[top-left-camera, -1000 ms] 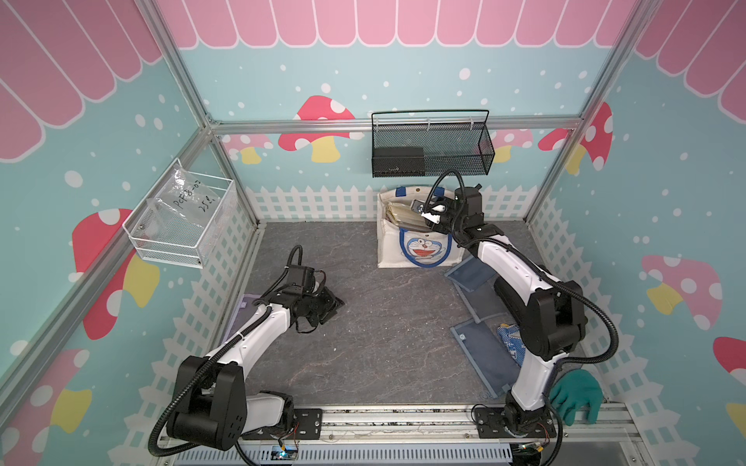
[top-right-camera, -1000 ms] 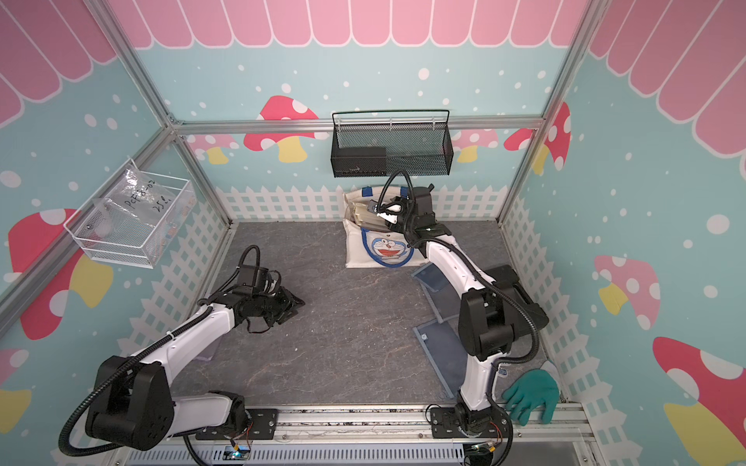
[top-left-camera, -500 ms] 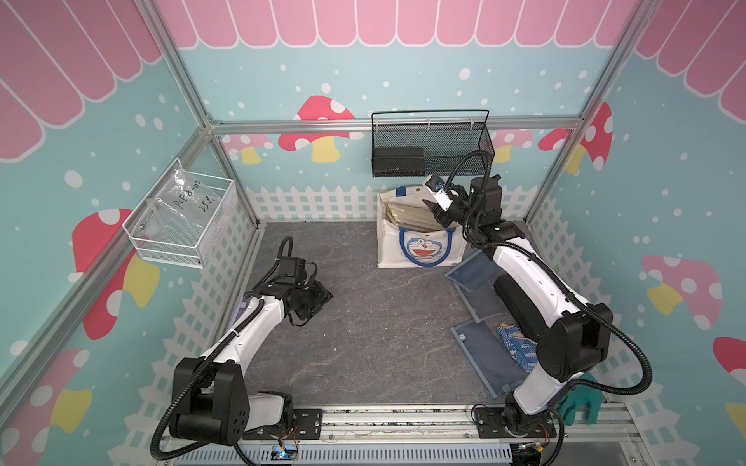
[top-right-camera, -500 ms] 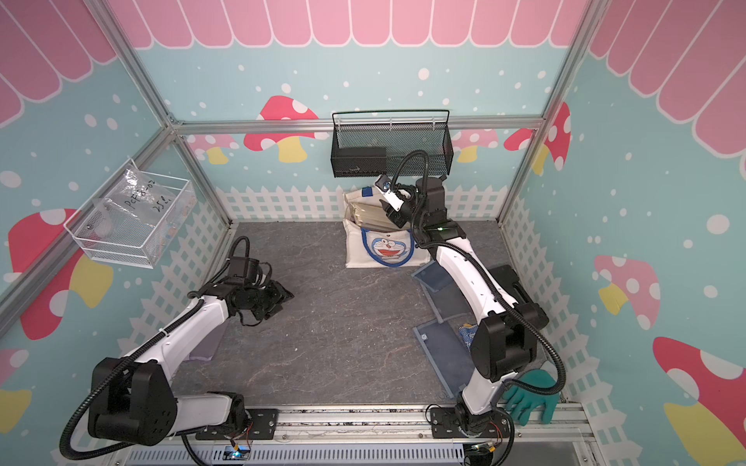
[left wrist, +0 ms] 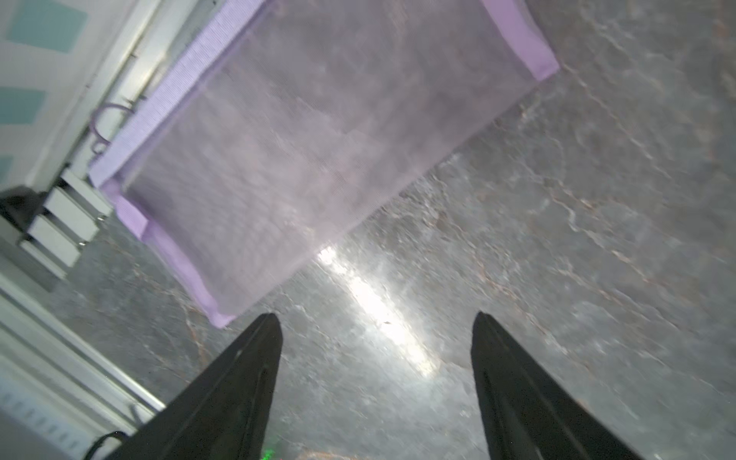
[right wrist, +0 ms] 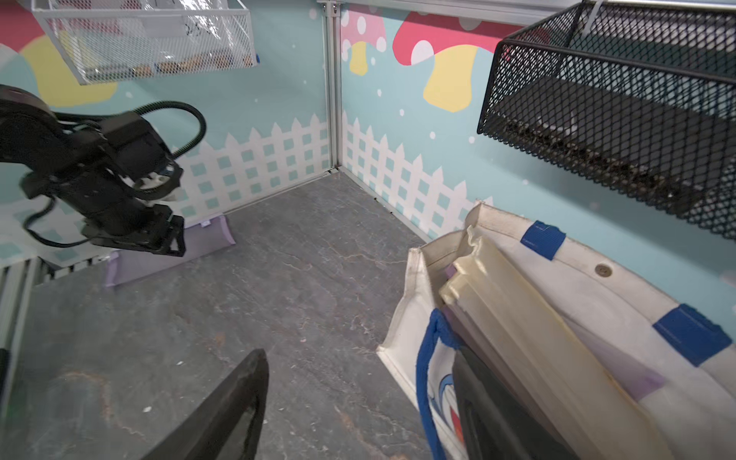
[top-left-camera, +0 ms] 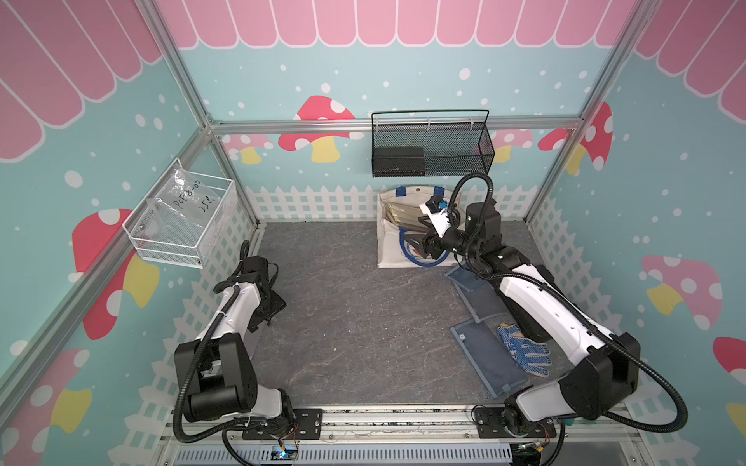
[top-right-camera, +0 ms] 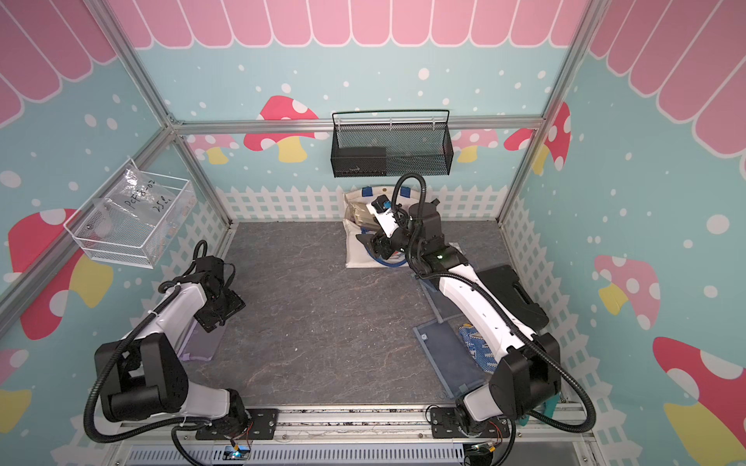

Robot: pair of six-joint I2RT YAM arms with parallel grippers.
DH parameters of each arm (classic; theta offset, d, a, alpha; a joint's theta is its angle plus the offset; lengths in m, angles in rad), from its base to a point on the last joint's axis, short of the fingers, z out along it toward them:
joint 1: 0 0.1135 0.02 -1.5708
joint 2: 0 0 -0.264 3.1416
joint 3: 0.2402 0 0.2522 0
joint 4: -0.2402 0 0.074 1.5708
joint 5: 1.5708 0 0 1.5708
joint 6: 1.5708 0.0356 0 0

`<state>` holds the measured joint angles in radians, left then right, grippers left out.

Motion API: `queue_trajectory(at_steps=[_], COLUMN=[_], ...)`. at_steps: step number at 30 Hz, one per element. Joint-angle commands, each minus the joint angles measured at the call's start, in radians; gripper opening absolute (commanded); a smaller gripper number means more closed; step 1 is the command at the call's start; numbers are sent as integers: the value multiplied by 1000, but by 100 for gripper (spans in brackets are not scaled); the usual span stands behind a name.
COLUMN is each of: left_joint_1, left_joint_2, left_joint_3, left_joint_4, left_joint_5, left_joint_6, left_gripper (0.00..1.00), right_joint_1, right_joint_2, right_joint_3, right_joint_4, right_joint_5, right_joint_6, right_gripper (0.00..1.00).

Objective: Put the pencil pouch into the canvas bag
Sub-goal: Place the pencil pouch in the canvas bag, then move the pencil pouch to the center of the board.

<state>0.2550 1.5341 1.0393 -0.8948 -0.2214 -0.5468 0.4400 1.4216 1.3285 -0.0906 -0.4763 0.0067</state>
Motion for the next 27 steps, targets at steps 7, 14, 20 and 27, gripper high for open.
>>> queue_trajectory(at_steps=[7,14,20,27], left_joint_1=[59,75,86,98], left_joint_2=[241,336,380,379], left_joint_3=[111,113,147,107], left_joint_4=[95,133,67,96], left_joint_5=[-31,181,385,512], left_joint_6=[188,256,268,247], left_gripper=[77,70,63,65], right_joint_1=[12,13,12,12], right_joint_2=[-45,-71,-97,-98], right_joint_3=[51,71,73,92], right_joint_4=[-93,-136,-139,-146], right_joint_5=[-66,-45,8,31], right_joint_6=[50,49,30,25], right_gripper=[83,83,83,83])
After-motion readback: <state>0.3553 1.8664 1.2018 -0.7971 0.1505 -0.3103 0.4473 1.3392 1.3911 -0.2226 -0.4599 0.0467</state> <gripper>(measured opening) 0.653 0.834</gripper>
